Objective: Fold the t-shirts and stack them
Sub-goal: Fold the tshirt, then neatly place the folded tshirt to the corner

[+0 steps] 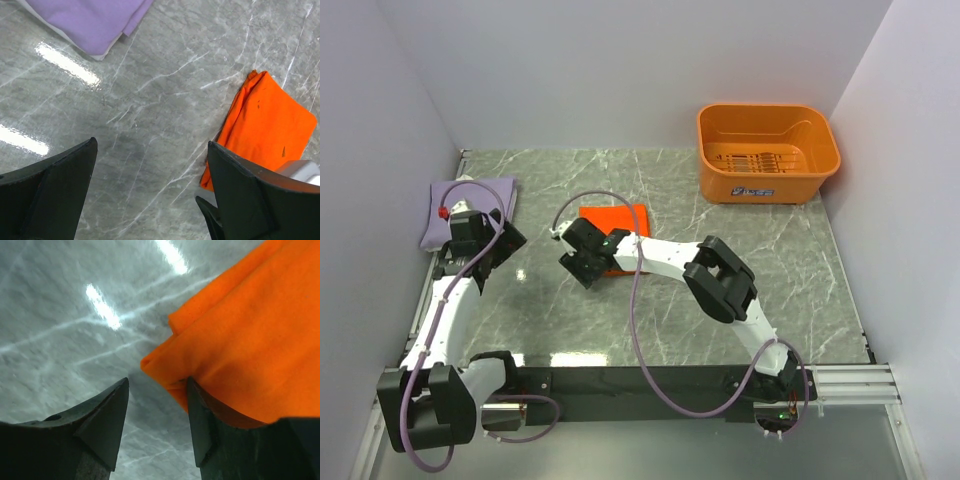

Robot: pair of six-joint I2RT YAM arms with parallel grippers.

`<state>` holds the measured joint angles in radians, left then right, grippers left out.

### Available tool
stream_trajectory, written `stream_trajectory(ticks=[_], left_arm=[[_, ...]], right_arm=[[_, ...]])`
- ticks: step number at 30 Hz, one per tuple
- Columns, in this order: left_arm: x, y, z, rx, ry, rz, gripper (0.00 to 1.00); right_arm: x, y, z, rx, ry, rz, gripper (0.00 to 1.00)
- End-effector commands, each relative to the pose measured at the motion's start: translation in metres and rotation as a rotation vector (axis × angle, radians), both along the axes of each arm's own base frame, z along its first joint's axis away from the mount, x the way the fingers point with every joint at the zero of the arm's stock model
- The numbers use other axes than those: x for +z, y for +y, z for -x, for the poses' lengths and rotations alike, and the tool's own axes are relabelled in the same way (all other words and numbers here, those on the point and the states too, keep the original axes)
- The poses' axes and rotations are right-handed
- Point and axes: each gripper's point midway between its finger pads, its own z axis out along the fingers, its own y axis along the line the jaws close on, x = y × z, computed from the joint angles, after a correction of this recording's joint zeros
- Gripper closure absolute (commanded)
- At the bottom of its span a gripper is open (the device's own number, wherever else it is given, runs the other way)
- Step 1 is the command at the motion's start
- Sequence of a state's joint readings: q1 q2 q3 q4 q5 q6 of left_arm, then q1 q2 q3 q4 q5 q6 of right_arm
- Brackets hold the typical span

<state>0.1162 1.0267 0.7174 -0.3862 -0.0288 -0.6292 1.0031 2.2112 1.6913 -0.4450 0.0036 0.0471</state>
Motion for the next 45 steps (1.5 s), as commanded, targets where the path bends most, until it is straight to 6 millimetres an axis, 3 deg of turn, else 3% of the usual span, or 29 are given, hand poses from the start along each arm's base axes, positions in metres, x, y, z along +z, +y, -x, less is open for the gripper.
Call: stream_trajectory(ticks=[1, 8, 11, 12, 14, 15, 17, 18, 20, 22, 26, 31, 40, 45], left_arm=[[0.010, -0.002, -0.006, -0.006, -0.032, 0.017, 0.04], [-0.001, -0.009, -0.011, -0.025, -0.005, 0.064, 0.05], [-0.009, -0.018, -0.016, -0.043, 0.007, 0.117, 0.05], [-0.012, -0.022, -0.017, -0.054, 0.013, 0.138, 0.05], [-0.019, -0.029, -0.022, -0.062, 0.019, 0.187, 0.04], [-0.024, -0.038, -0.022, -0.093, 0.027, 0.231, 0.02], [-0.029, -0.050, -0.024, -0.122, 0.037, 0.279, 0.01], [-0.033, -0.059, -0.028, -0.137, 0.047, 0.314, 0.01], [-0.041, -0.073, -0.031, -0.164, 0.072, 0.352, 0.01], [-0.040, -0.089, -0.037, -0.203, 0.067, 0.393, 0.01], [-0.048, -0.109, -0.049, -0.211, 0.092, 0.490, 0.01], [-0.052, -0.142, -0.056, -0.261, 0.103, 0.562, 0.01], [-0.071, -0.172, -0.066, -0.269, 0.125, 0.668, 0.01], [-0.092, -0.182, -0.075, -0.249, 0.174, 0.647, 0.01]], right_arm=[[0.007, 0.005, -0.012, 0.000, -0.074, 0.024, 0.44], [-0.001, 0.000, -0.024, -0.045, -0.150, 0.082, 0.54], [-0.006, -0.002, -0.024, -0.048, -0.156, 0.102, 0.67], [-0.003, -0.002, -0.024, -0.051, -0.156, 0.097, 0.80], [0.001, -0.003, -0.022, -0.047, -0.155, 0.084, 0.91], [0.014, 0.000, -0.022, -0.044, -0.163, 0.051, 1.00], [0.022, -0.002, -0.020, -0.040, -0.157, 0.017, 1.00], [0.037, -0.001, -0.020, -0.048, -0.152, -0.030, 1.00], [0.044, -0.003, -0.020, -0.064, -0.144, -0.079, 1.00], [0.064, -0.004, -0.022, -0.071, -0.140, -0.144, 1.00], [0.081, -0.007, -0.024, -0.093, -0.124, -0.217, 1.00], [0.081, -0.014, -0.028, -0.117, -0.109, -0.242, 1.00], [0.082, -0.018, -0.027, -0.115, -0.079, -0.282, 1.00], [0.083, -0.018, -0.026, -0.112, -0.073, -0.287, 1.00]])
